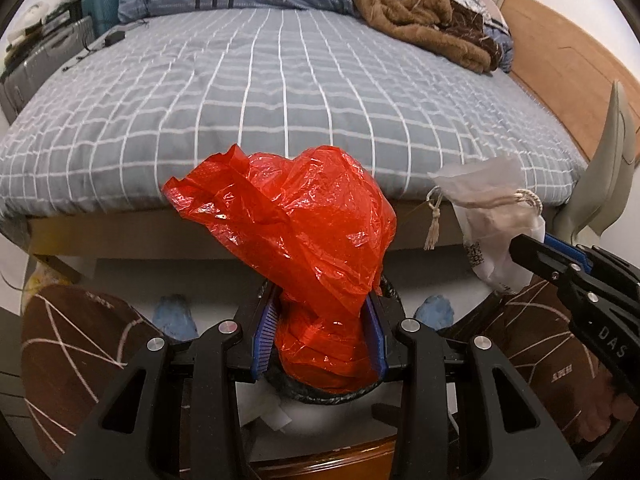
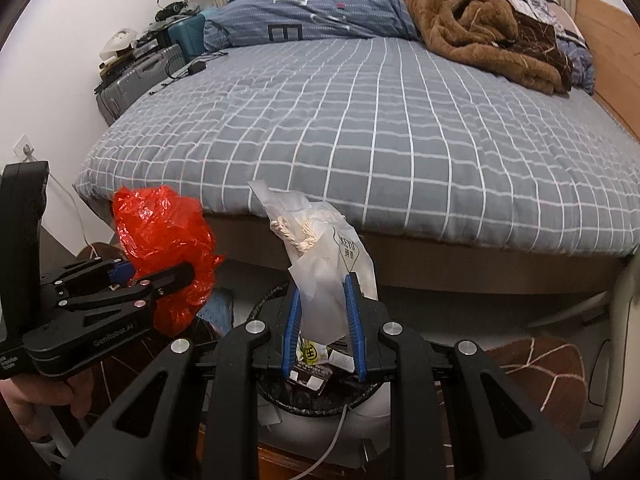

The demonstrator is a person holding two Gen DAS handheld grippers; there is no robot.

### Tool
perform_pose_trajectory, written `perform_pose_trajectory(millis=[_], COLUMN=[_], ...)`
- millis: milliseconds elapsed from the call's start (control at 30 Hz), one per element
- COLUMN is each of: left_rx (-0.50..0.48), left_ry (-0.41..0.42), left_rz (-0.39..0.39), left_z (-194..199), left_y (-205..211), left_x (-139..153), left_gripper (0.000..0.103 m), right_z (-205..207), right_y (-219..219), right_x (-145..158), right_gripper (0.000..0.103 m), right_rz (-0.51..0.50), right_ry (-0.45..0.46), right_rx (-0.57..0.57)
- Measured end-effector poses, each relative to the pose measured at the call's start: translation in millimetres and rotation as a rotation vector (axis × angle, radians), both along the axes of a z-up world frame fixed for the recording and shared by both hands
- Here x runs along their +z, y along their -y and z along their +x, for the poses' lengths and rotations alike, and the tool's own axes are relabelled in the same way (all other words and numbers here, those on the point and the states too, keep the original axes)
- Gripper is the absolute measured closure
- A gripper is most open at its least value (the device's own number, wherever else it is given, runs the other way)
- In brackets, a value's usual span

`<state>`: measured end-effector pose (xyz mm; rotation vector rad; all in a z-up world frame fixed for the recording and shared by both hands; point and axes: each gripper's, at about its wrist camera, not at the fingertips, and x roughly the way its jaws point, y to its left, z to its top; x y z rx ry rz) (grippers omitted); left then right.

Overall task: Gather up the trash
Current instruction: 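Open the left tool to drop the red bag while the right tool releases the white packet into the bin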

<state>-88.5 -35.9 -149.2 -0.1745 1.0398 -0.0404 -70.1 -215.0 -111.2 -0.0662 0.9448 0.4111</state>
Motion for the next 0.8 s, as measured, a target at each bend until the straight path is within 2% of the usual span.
perform_pose_trajectory(millis=[267, 567, 633, 700, 800], left_rx=[-0.033, -0.063, -0.065, -0.065, -0.056], left_ry=[-0.030, -0.036, -0.034, -0.030, -0.018], left_rz=[0.004, 0.007, 0.007, 0.009, 0.015], left_z=[7, 15, 16, 17, 16], left_y=[18, 35, 37, 38, 36], left_x=[-21, -32, -33, -35, -33], left_gripper=[0.064, 0.058, 0.053, 0.042, 0.031], right_z=[0, -1, 0, 1, 1], right_y=[12, 20, 21, 21, 20], right_x=[-14, -18, -18, -19, -20], right_gripper=[0.082, 0.082, 0.082, 0.082, 0.082], right_rz=[-0.005, -0.011, -0.010, -0.011, -0.012], right_ry=[-0.026, -0.037, -0.038, -0.040, -0.043], right_rx=[-0.022, -0.044, -0.048, -0.049, -0.047])
